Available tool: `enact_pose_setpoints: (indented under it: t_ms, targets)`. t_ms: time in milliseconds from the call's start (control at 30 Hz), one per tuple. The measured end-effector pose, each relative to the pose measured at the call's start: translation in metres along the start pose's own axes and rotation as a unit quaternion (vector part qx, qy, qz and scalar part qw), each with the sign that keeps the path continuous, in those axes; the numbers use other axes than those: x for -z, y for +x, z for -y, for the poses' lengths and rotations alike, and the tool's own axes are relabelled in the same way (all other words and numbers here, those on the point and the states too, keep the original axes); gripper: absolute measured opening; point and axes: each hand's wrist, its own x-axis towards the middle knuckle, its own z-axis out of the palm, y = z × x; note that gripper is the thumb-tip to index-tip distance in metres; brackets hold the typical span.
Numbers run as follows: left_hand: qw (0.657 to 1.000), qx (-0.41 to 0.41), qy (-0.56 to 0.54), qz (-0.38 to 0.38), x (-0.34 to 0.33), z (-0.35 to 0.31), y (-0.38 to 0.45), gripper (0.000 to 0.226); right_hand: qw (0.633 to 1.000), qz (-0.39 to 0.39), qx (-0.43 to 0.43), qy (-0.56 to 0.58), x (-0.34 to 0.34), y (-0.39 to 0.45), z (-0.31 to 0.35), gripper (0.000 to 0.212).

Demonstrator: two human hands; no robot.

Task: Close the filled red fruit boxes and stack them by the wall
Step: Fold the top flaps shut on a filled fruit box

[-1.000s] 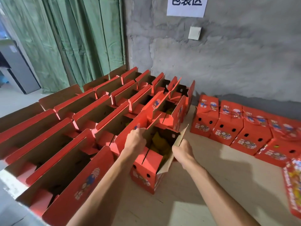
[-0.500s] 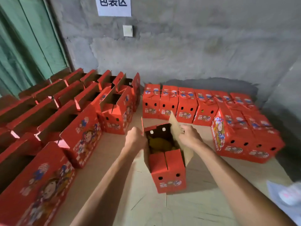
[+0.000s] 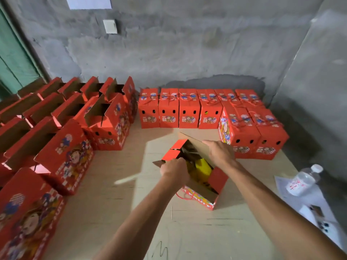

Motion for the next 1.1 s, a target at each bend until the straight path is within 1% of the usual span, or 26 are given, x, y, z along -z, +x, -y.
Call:
enact_pose_setpoints:
  t_ms: [67,133,167,200,267,300,333,367,433,467,500,567,633,667,767,833,867,900,967,1000,1033,1100]
  targets:
    - [0.997,-0.008,0.066,-0.038,-0.009,-0.003,0.004,0.021,0.998,-0.053,0.024,-0.002,-0.005,0.0,0.008,0.058]
    - [0.993,-0.037,0.103,-0.047,-0.016,-0.006,0.011,0.019,0.996,-0.062,0.049,0.045,-0.014,-0.003,0.028,0.051]
    - [0.991,-0.06,0.113,-0.048,-0.019,-0.006,0.017,0.022,0.995,-0.038,0.038,0.089,-0.021,-0.007,0.039,0.042]
    - [0.989,-0.084,0.111,-0.046,-0.023,-0.005,0.023,0.03,0.99,0.006,0.008,0.137,-0.028,-0.012,0.047,0.032]
    - [0.99,-0.126,0.064,-0.025,-0.029,-0.001,0.031,0.04,0.973,0.085,-0.08,0.198,-0.042,-0.022,0.054,0.024]
    - [0.989,-0.143,0.035,-0.017,-0.033,0.002,0.034,0.039,0.967,0.099,-0.116,0.205,-0.049,-0.028,0.053,0.023]
    - [0.988,-0.152,0.023,-0.015,-0.037,0.007,0.038,0.038,0.965,0.096,-0.135,0.205,-0.053,-0.034,0.053,0.024]
    - [0.987,-0.155,0.027,-0.02,-0.042,0.012,0.041,0.039,0.97,0.077,-0.135,0.188,-0.056,-0.041,0.055,0.025]
    - [0.986,-0.148,0.072,-0.023,-0.049,0.02,0.049,0.047,0.986,0.018,-0.117,0.116,-0.06,-0.052,0.064,0.026]
    - [0.984,-0.142,0.102,-0.02,-0.052,0.022,0.052,0.052,0.99,0.001,-0.117,0.075,-0.062,-0.057,0.068,0.027]
    - [0.982,-0.137,0.128,-0.016,-0.053,0.022,0.055,0.054,0.991,-0.006,-0.13,0.039,-0.064,-0.062,0.07,0.029]
    - [0.984,-0.112,0.14,-0.015,-0.056,0.019,0.058,0.056,0.984,-0.007,-0.179,-0.002,-0.067,-0.071,0.064,0.039]
    - [0.989,-0.072,0.123,-0.034,-0.059,0.015,0.058,0.063,0.975,-0.007,-0.221,-0.014,-0.067,-0.074,0.045,0.045]
    - [0.99,-0.059,0.118,-0.049,-0.061,0.013,0.057,0.063,0.974,-0.016,-0.225,-0.016,-0.068,-0.076,0.034,0.044]
    - [0.991,-0.029,0.096,-0.093,-0.07,0.01,0.047,0.055,0.973,-0.077,-0.215,0.019,-0.076,-0.086,0.005,0.029]
    - [0.99,-0.01,0.074,-0.117,-0.076,0.006,0.041,0.062,0.968,-0.109,-0.216,0.059,-0.082,-0.091,-0.005,0.023]
    - [0.99,0.001,0.062,-0.13,-0.079,0.005,0.038,0.069,0.968,-0.112,-0.214,0.07,-0.084,-0.092,-0.008,0.026]
    - [0.988,0.011,0.042,-0.15,-0.082,0.006,0.037,0.072,0.97,-0.104,-0.205,0.075,-0.086,-0.091,-0.01,0.034]
    - [0.981,0.033,-0.004,-0.19,-0.086,0.009,0.031,0.077,0.981,-0.063,-0.168,0.072,-0.089,-0.088,-0.013,0.056]
    - [0.977,0.041,-0.017,-0.209,-0.088,0.012,0.03,0.088,0.986,-0.039,-0.144,0.071,-0.092,-0.087,-0.014,0.063]
    - [0.975,0.048,-0.025,-0.218,-0.088,0.016,0.029,0.102,0.99,-0.017,-0.126,0.068,-0.096,-0.086,-0.016,0.064]
    - [0.977,0.068,-0.041,-0.2,-0.088,0.026,0.031,0.127,0.992,-0.004,-0.116,0.057,-0.102,-0.085,-0.019,0.06]
